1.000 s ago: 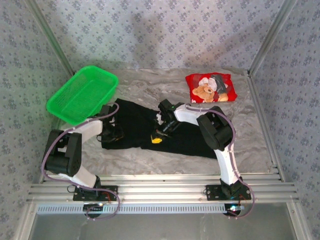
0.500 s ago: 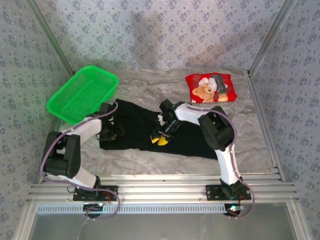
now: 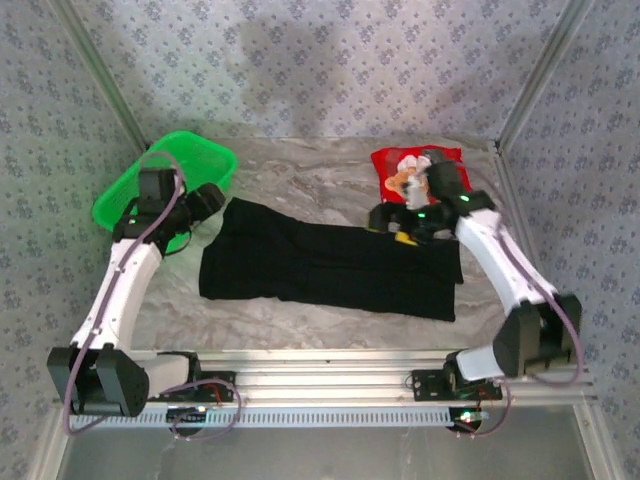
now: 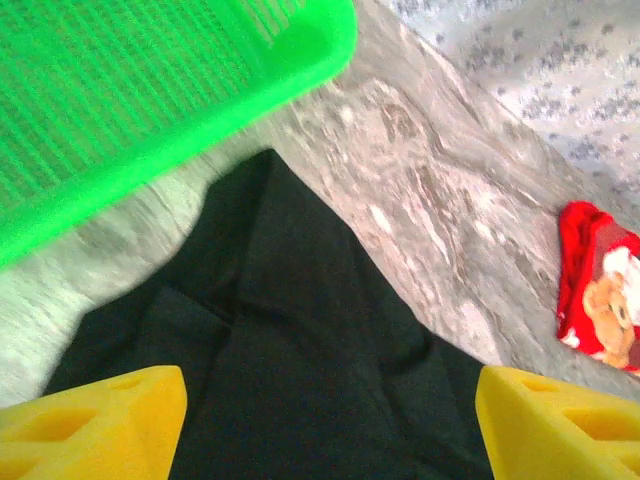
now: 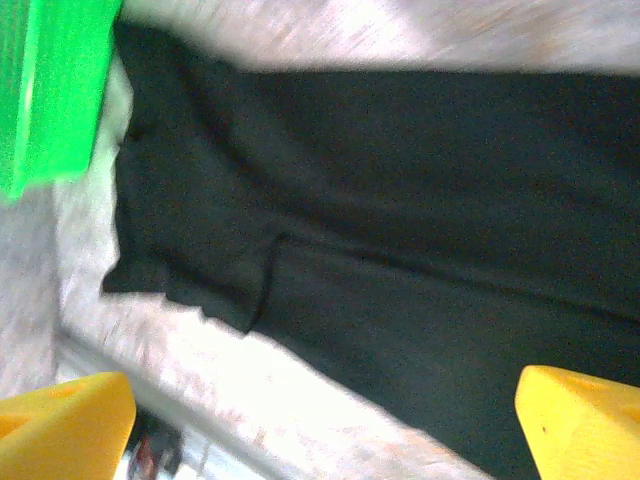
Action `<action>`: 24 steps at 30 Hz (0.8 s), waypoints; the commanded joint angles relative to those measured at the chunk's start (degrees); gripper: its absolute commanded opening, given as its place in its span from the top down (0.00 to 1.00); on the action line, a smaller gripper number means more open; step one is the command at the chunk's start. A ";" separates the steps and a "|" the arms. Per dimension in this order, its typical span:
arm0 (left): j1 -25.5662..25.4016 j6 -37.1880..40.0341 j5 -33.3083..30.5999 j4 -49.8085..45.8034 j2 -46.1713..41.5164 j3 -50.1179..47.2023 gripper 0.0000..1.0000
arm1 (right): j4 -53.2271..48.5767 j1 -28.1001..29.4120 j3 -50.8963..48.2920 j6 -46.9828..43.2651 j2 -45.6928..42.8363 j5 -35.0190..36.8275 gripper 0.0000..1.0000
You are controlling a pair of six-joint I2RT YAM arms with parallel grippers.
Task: Fold and stack the t-shirts
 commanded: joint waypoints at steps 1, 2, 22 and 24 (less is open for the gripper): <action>0.48 3.12 -1.40 -4.23 1.89 2.57 0.22 | 0.39 -9.17 -6.50 -1.07 -4.66 3.97 0.00; 0.42 3.12 -0.92 -4.35 2.45 2.96 0.22 | 0.63 -11.89 -7.66 -1.06 -5.81 3.70 0.00; -10.79 -1.62 -0.87 -7.61 41.29 13.87 0.63 | 8.04 -10.96 -22.83 9.07 10.06 10.08 0.48; -10.90 -2.28 -1.16 -7.46 44.90 15.19 0.63 | 8.50 -9.24 -23.72 10.73 11.36 12.61 0.54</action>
